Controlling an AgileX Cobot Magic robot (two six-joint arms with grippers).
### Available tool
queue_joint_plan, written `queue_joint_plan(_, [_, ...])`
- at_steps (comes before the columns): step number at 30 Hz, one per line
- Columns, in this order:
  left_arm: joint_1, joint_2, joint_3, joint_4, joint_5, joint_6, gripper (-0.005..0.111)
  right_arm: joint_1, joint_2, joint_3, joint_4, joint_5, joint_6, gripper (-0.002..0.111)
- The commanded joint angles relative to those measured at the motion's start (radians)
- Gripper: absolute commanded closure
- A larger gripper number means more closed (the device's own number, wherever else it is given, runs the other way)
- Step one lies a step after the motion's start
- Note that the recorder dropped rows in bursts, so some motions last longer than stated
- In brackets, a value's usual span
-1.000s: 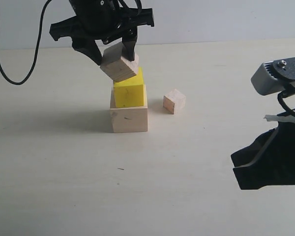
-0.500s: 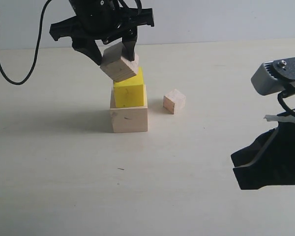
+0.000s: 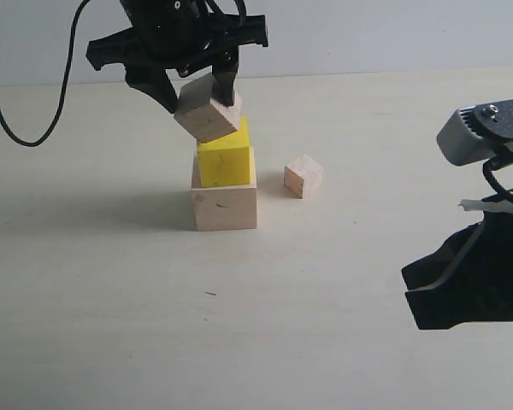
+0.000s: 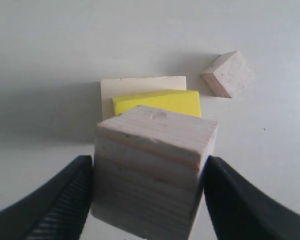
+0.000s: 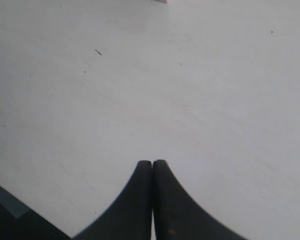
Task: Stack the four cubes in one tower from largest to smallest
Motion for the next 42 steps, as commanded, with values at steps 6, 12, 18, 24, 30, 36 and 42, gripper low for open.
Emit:
queue_joint_plan(6, [-0.002,-0.012,0.000,-0.009,-0.002,0.016,0.079,-0.006,-0.008,0.003,-0.009,-0.061,-0.008,0.108])
queue_joint_plan(12, [-0.002,-0.010,0.000,-0.009,-0.002,0.016,0.079,-0.006,-0.003,0.003,-0.009,-0.181,-0.001,0.108])
queue_joint_plan(18, [-0.002,0.002,0.000,-0.022,-0.002,0.013,0.079,-0.006,0.116,-0.005,-0.009,-0.423,-0.001,0.108])
queue_joint_plan(24, [-0.002,0.002,0.000,-0.022,-0.002,0.013,0.079,-0.006,0.316,-0.096,-0.007,-0.485,-0.004,0.108])
queue_joint_plan(30, [0.001,0.002,0.000,-0.022,-0.002,0.013,0.079,-0.006,0.425,-0.189,-0.007,-0.487,-0.004,0.108])
queue_joint_plan(36, [0.001,0.002,0.000,-0.022,-0.002,0.035,0.079,-0.013,0.439,-0.200,-0.007,-0.496,-0.004,0.108])
queue_joint_plan(42, [0.001,0.002,0.000,-0.020,-0.002,0.057,0.074,-0.017,0.439,-0.200,-0.005,-0.483,-0.004,0.108])
